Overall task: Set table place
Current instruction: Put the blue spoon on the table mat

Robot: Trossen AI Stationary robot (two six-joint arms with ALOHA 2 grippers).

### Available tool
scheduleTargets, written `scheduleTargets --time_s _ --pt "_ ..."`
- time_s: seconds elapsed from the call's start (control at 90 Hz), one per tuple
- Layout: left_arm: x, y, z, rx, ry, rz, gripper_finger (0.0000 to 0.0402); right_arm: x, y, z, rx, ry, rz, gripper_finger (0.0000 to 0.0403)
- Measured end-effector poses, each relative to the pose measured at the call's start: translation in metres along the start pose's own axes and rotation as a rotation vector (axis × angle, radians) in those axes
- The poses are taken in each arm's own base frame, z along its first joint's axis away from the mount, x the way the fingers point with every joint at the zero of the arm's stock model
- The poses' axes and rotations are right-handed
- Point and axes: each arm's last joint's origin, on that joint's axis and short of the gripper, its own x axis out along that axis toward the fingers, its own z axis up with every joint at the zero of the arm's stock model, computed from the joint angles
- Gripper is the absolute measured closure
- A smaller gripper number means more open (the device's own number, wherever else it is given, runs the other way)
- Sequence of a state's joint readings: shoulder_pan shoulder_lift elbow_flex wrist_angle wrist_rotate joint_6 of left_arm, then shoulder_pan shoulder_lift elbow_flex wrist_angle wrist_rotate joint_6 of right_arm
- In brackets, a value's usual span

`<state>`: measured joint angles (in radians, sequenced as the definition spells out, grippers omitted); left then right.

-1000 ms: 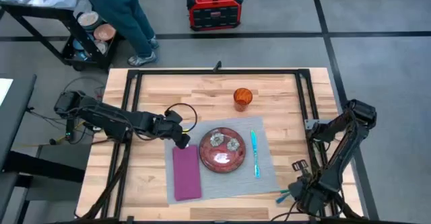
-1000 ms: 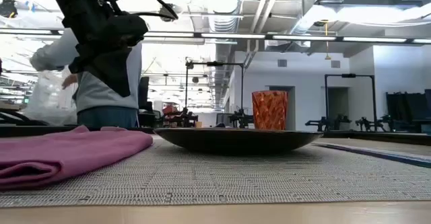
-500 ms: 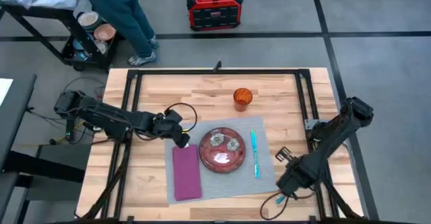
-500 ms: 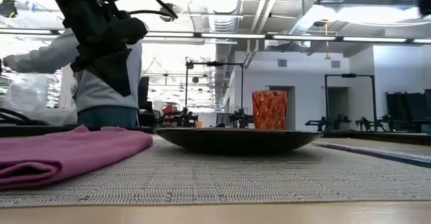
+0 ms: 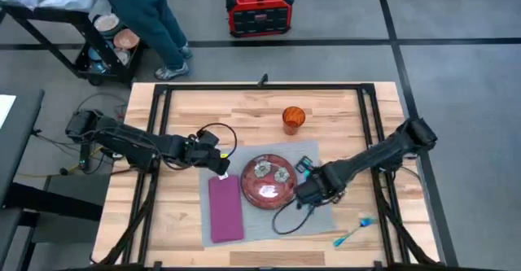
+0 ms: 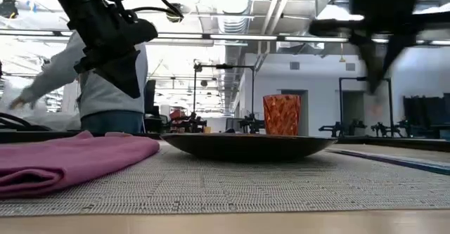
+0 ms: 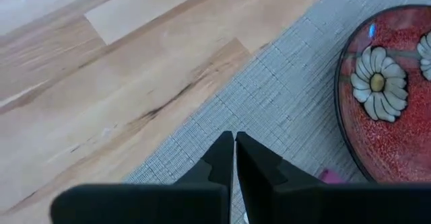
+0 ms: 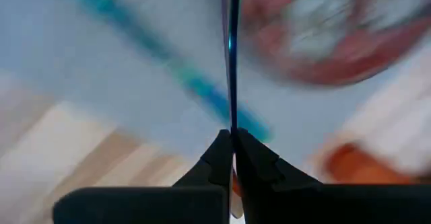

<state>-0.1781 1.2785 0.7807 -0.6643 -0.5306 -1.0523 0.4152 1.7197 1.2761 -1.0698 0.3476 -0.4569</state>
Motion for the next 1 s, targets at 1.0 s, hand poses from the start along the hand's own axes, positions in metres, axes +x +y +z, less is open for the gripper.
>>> scheduleTargets --time_s 1.0 --pt "0.033 -0.004 -0.005 -0.036 -0.033 0.151 0.0401 -0.043 0.083 -0.061 1.090 -0.670 -0.022 0.0403"
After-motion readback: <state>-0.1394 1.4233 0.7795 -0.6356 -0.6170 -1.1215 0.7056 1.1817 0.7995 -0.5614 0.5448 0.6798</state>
